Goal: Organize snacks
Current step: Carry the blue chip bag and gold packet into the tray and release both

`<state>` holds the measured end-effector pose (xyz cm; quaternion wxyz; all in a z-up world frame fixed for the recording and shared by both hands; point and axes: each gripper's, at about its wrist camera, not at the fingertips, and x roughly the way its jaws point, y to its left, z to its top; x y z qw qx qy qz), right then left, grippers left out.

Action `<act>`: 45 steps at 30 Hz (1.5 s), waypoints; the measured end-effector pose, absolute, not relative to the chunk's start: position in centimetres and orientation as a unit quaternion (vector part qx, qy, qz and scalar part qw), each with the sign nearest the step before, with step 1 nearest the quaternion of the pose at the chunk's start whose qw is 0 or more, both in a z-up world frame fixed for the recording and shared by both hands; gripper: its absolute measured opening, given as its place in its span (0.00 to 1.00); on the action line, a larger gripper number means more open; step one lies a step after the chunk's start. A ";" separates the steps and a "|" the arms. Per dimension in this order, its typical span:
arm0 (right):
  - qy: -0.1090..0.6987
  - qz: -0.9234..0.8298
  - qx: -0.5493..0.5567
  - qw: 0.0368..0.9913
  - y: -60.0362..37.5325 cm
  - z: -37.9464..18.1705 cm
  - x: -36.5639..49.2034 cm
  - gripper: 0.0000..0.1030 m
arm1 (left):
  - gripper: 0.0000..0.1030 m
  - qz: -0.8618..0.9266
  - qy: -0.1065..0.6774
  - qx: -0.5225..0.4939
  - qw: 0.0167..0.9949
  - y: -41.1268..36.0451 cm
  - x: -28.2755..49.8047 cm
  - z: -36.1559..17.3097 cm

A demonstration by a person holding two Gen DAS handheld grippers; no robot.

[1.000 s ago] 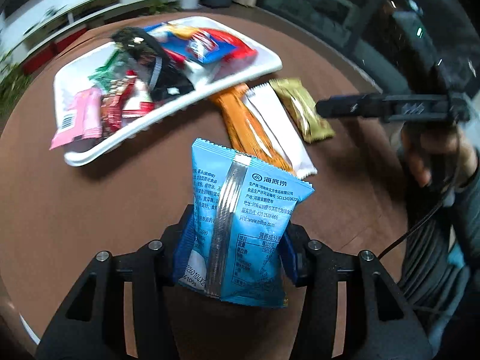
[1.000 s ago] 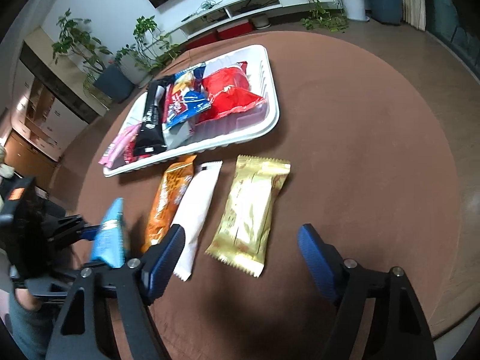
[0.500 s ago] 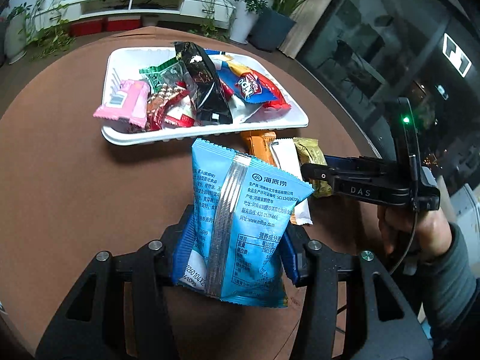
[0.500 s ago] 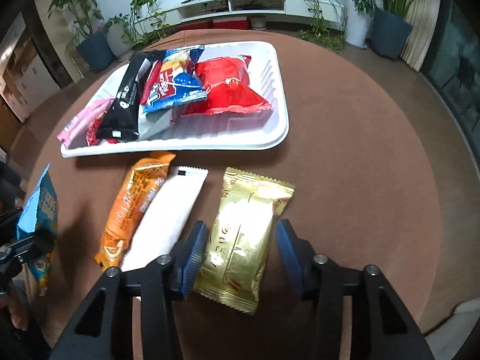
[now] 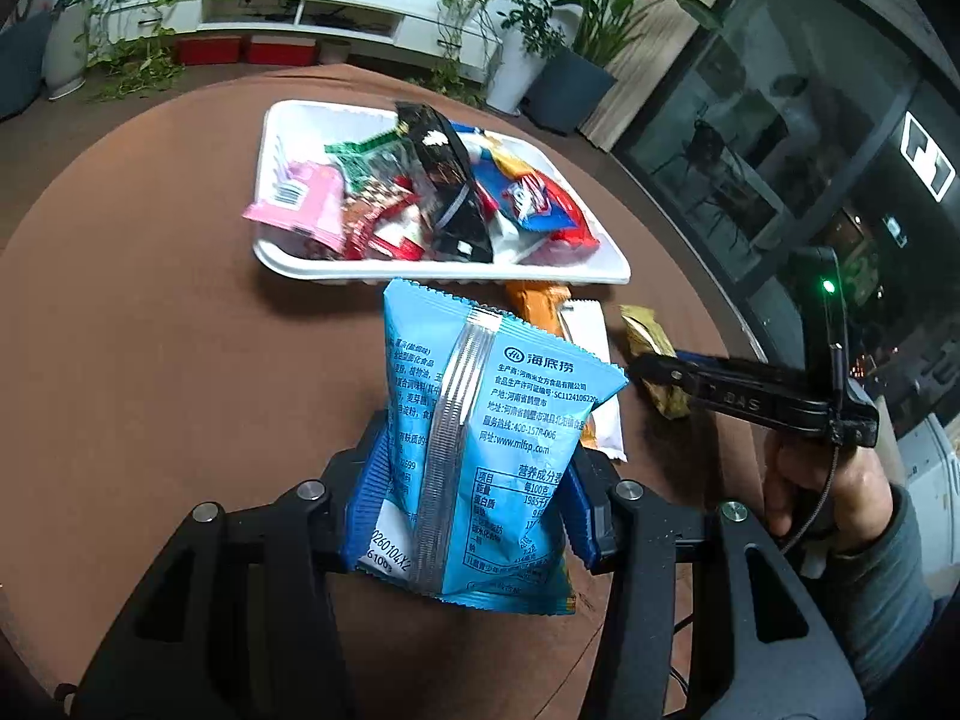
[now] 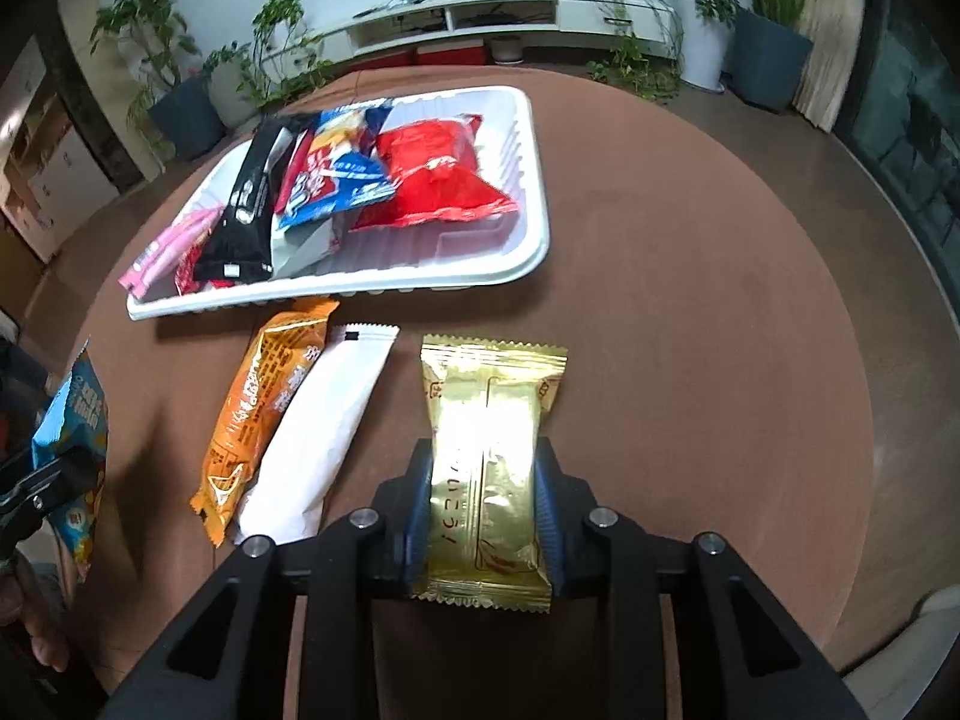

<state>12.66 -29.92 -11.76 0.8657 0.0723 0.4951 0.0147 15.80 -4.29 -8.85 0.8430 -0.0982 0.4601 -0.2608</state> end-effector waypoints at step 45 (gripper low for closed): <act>0.440 0.100 0.057 0.890 -25.4 -3.0 27.9 0.32 | 0.46 -0.220 0.435 -0.059 0.871 -5.2 31.4 -3.4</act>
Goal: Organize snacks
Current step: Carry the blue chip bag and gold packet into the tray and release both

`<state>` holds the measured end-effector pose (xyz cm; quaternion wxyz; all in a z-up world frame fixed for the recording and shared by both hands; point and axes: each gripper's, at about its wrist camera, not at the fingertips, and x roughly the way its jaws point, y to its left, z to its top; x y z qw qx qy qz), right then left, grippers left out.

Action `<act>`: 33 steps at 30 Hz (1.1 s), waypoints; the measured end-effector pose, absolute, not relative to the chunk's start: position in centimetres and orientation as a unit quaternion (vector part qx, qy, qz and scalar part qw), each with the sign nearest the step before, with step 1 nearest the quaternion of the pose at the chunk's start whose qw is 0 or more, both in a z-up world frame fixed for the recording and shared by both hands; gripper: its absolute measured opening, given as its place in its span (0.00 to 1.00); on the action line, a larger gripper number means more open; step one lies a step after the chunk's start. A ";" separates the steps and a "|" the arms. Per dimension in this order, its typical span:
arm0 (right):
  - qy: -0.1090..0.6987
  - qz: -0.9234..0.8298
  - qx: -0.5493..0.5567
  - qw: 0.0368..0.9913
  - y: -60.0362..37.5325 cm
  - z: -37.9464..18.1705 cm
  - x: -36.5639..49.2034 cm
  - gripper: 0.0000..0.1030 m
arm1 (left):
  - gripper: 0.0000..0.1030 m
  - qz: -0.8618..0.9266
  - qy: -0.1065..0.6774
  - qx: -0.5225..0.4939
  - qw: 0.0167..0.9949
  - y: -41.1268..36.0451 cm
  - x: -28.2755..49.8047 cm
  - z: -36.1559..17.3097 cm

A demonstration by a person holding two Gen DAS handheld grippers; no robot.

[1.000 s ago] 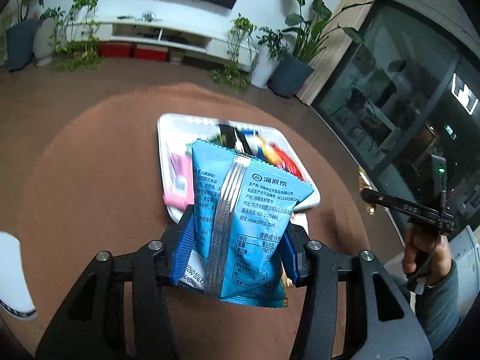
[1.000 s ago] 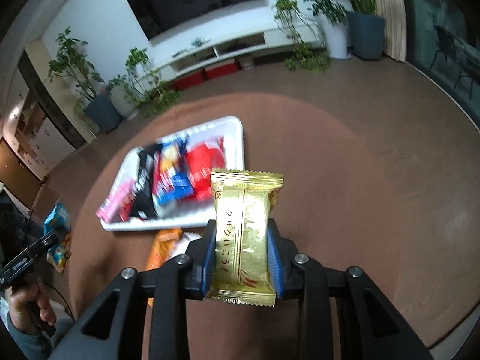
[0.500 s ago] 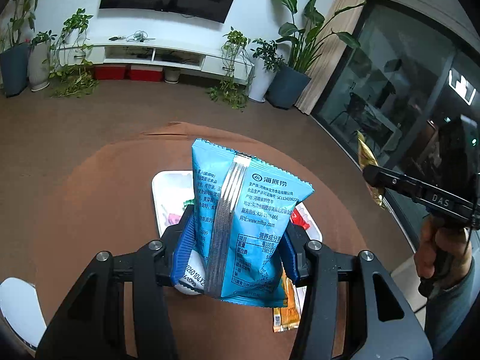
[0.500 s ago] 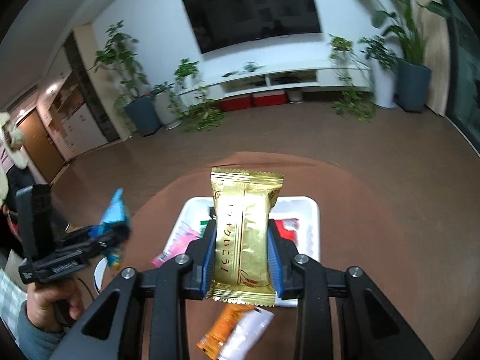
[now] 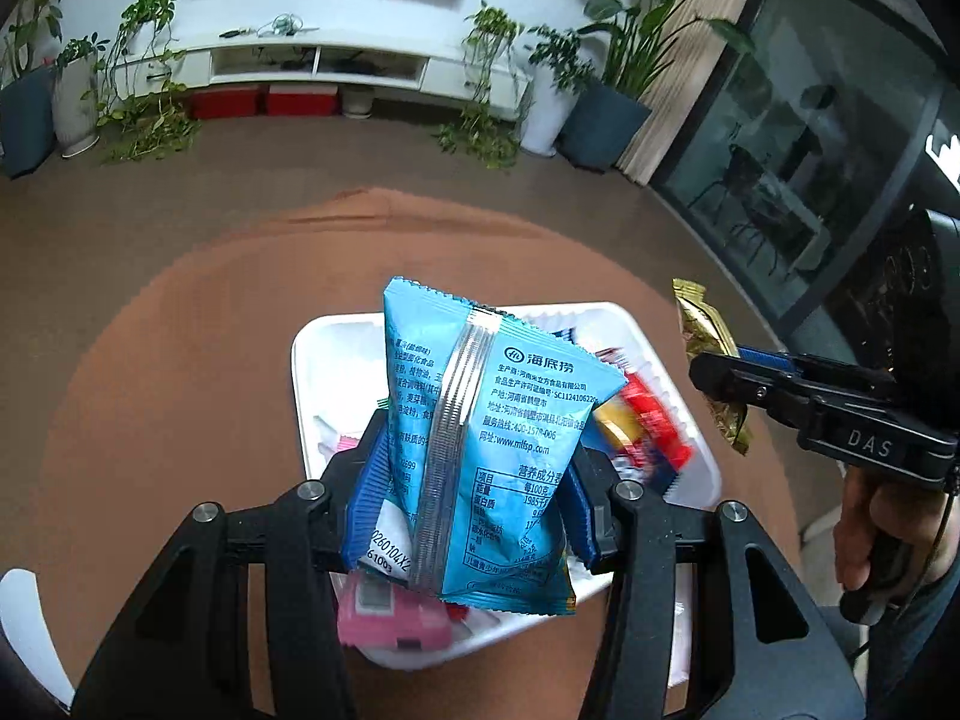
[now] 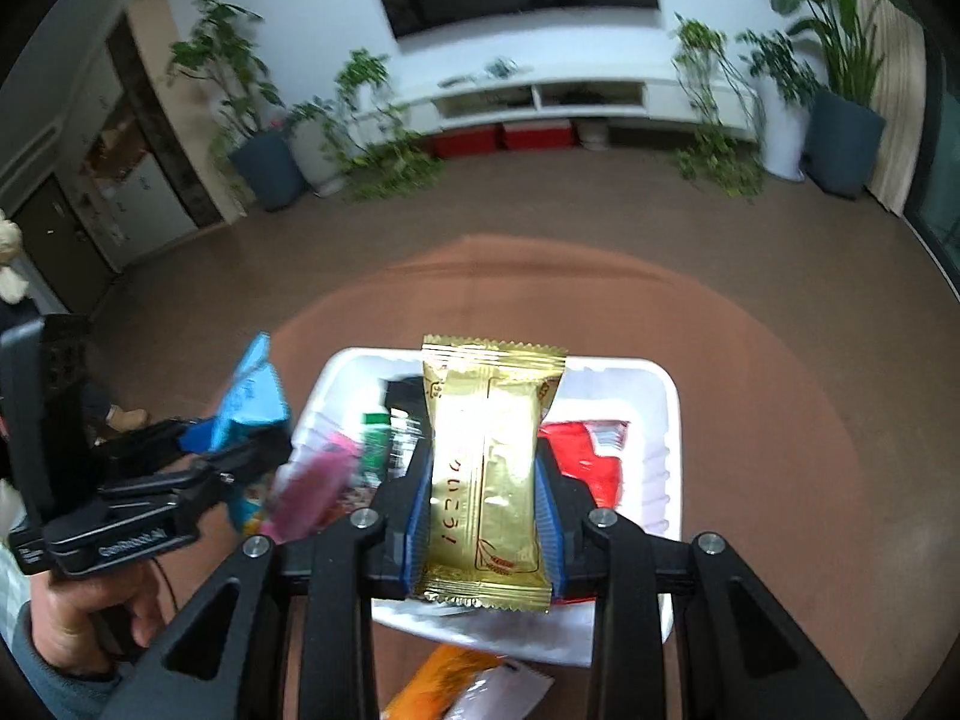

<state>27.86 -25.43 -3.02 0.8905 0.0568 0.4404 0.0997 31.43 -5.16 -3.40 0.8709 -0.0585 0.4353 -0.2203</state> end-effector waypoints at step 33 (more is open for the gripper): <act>0.479 0.063 0.046 0.875 -27.2 -9.0 30.6 0.49 | 0.82 -0.204 0.445 -0.015 0.872 -11.9 33.9 -9.8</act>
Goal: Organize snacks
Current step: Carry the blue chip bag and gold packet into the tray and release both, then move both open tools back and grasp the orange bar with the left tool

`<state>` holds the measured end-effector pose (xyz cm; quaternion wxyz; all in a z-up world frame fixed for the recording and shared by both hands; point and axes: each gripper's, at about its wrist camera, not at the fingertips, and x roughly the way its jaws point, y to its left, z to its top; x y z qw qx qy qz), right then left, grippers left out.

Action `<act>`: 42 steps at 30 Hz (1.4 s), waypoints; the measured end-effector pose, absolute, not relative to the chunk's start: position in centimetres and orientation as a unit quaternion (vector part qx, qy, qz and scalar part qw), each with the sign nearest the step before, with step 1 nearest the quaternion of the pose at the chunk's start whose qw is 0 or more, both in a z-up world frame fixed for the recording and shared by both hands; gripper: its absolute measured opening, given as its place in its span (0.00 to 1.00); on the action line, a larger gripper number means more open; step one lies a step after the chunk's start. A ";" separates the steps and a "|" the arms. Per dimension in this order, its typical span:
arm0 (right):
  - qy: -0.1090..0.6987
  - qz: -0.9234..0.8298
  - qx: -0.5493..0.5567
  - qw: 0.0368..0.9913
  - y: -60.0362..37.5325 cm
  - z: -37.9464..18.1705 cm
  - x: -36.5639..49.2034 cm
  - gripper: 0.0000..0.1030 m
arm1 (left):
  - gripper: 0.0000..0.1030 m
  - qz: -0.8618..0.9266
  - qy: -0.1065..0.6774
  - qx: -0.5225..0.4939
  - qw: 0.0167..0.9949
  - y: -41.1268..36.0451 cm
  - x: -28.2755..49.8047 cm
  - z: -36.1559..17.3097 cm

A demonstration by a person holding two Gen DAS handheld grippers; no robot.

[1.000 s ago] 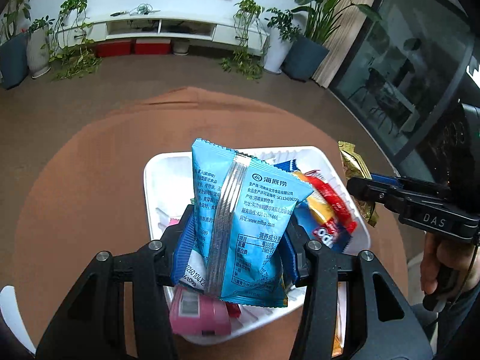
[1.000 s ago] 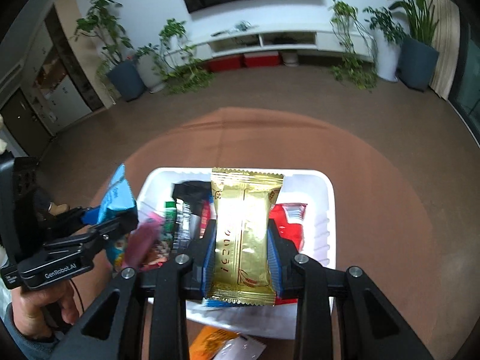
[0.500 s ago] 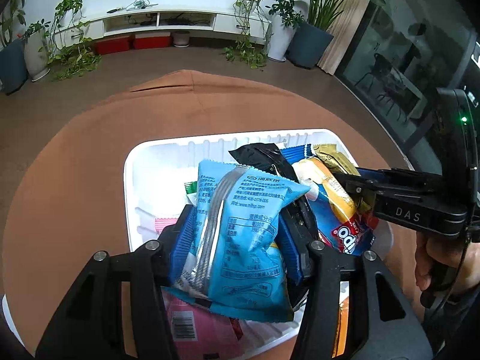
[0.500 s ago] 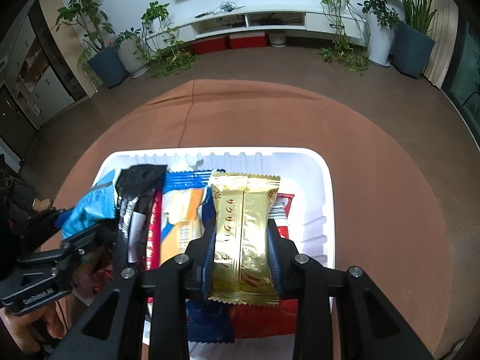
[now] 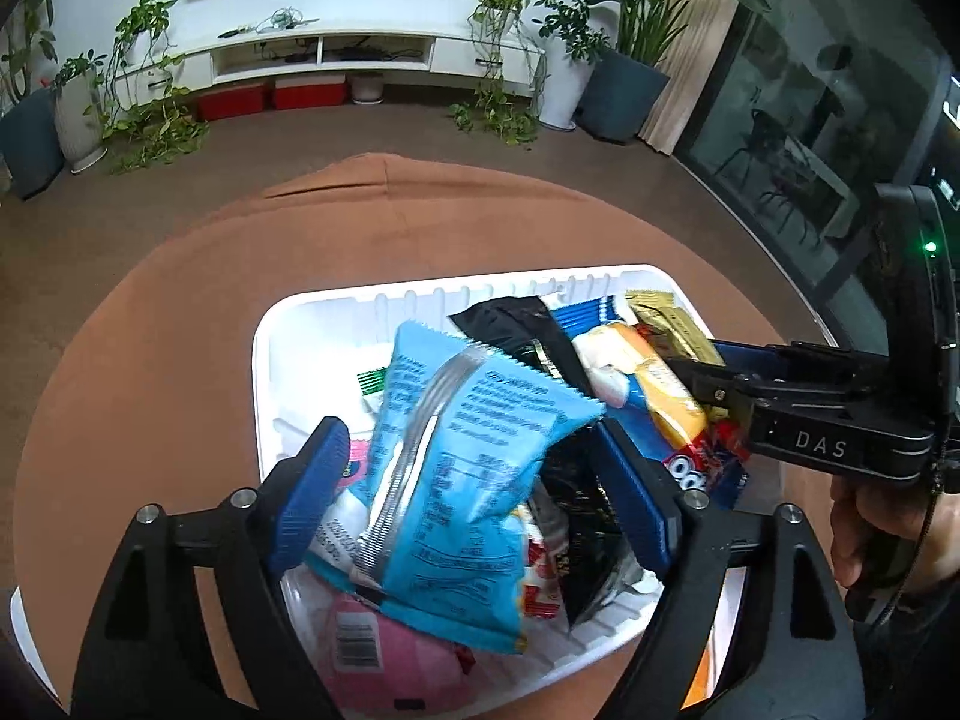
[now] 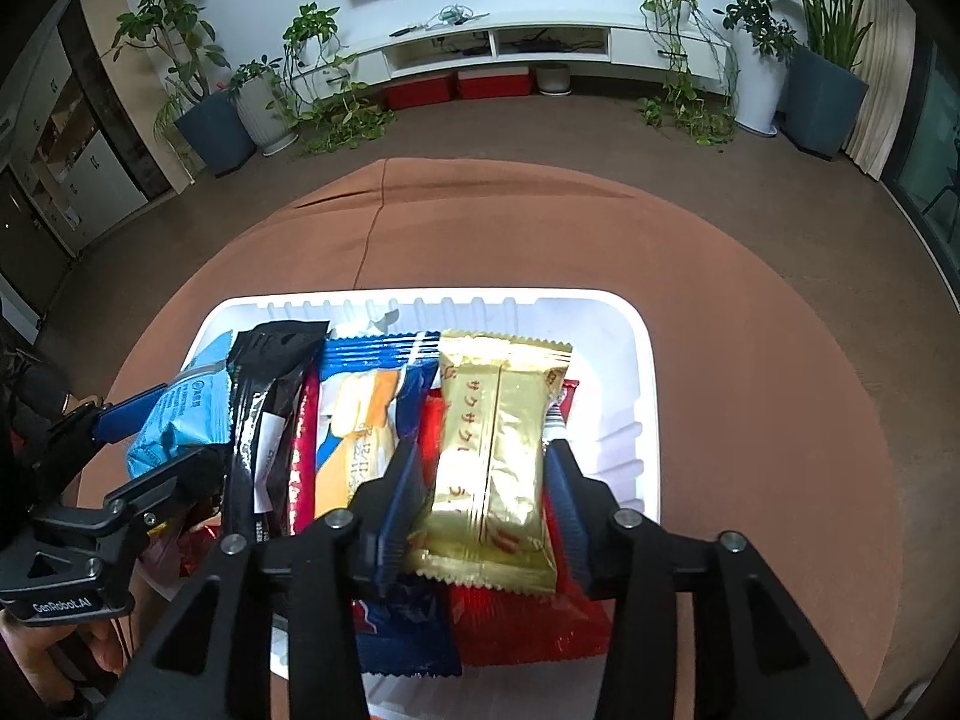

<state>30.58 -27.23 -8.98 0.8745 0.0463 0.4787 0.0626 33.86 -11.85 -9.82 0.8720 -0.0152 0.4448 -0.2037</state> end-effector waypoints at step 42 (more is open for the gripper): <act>0.428 0.045 0.184 0.884 -32.6 -9.5 14.3 0.79 | 0.99 -0.203 0.454 0.120 0.859 -18.8 20.2 -12.6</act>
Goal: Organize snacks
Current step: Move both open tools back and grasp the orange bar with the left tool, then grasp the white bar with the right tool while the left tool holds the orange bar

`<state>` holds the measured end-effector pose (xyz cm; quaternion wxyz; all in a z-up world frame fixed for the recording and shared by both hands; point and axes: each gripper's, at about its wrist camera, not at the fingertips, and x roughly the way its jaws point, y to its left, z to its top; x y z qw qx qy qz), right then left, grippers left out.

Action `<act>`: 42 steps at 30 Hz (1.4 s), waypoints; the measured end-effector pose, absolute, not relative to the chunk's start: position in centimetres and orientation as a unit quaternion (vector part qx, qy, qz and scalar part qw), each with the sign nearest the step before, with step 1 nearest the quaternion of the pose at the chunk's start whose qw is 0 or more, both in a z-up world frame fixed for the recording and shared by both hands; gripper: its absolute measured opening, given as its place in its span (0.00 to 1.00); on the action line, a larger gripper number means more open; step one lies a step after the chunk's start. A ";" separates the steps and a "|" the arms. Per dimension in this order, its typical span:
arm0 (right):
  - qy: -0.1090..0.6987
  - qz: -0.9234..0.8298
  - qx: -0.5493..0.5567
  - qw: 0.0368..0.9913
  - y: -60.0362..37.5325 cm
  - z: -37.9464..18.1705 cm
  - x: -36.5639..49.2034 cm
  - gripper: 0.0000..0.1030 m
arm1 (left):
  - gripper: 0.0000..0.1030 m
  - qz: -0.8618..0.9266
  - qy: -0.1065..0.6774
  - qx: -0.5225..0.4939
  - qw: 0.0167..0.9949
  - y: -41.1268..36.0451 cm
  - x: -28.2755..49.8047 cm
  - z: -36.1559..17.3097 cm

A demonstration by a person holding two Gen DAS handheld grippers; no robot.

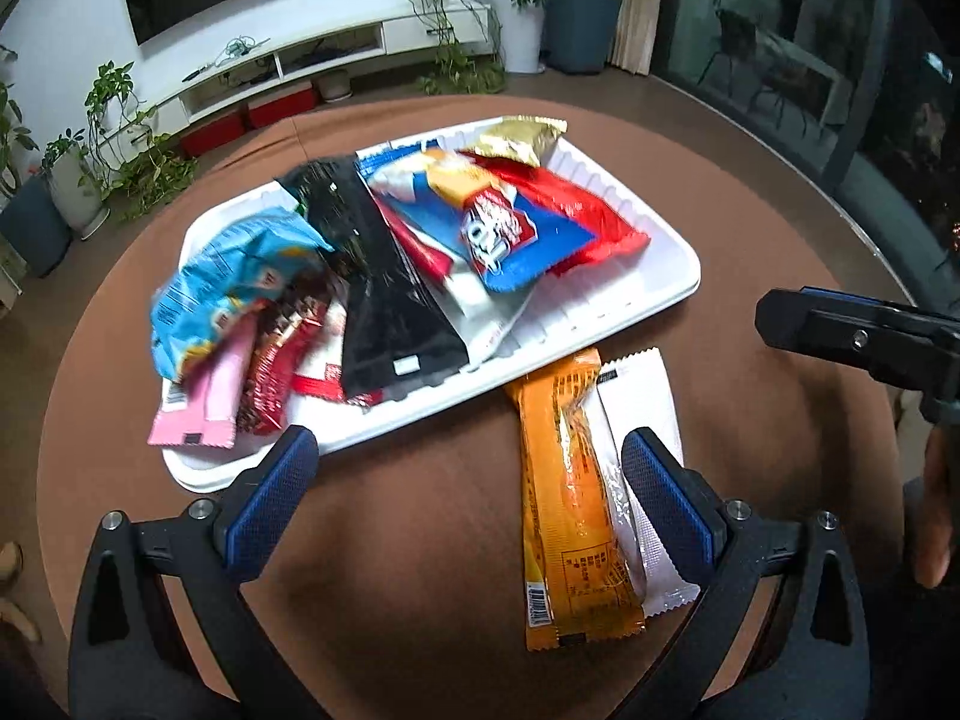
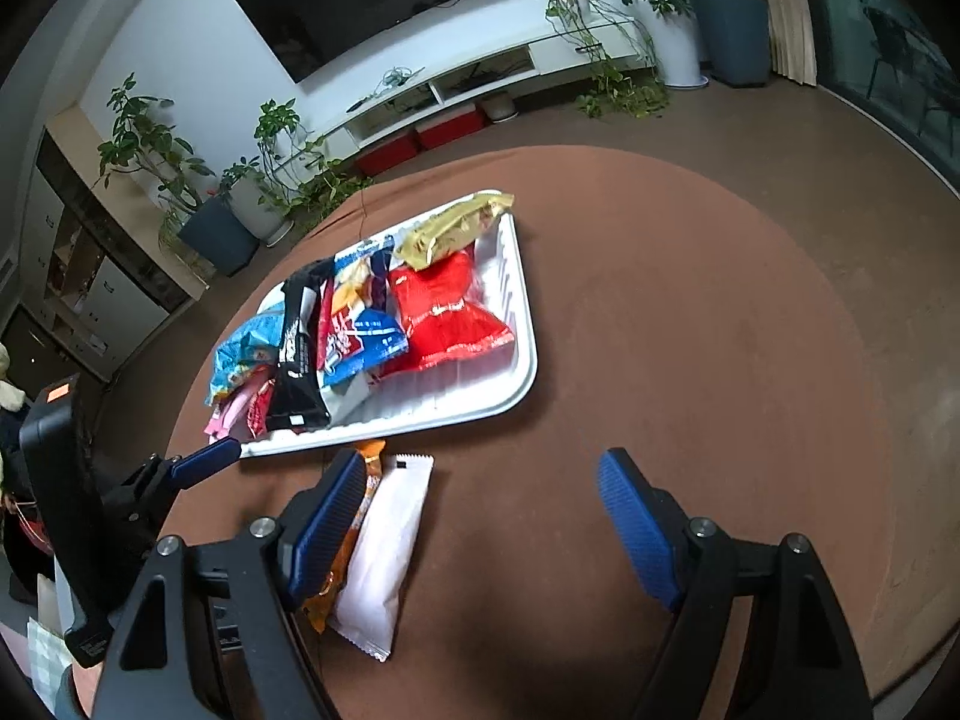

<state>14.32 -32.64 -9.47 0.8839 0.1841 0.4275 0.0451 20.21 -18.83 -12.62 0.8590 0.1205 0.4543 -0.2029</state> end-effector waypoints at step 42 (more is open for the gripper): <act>0.492 0.059 0.100 0.863 -25.8 -12.5 14.5 0.77 | 0.22 -0.214 0.474 0.064 0.852 -15.8 18.3 -16.1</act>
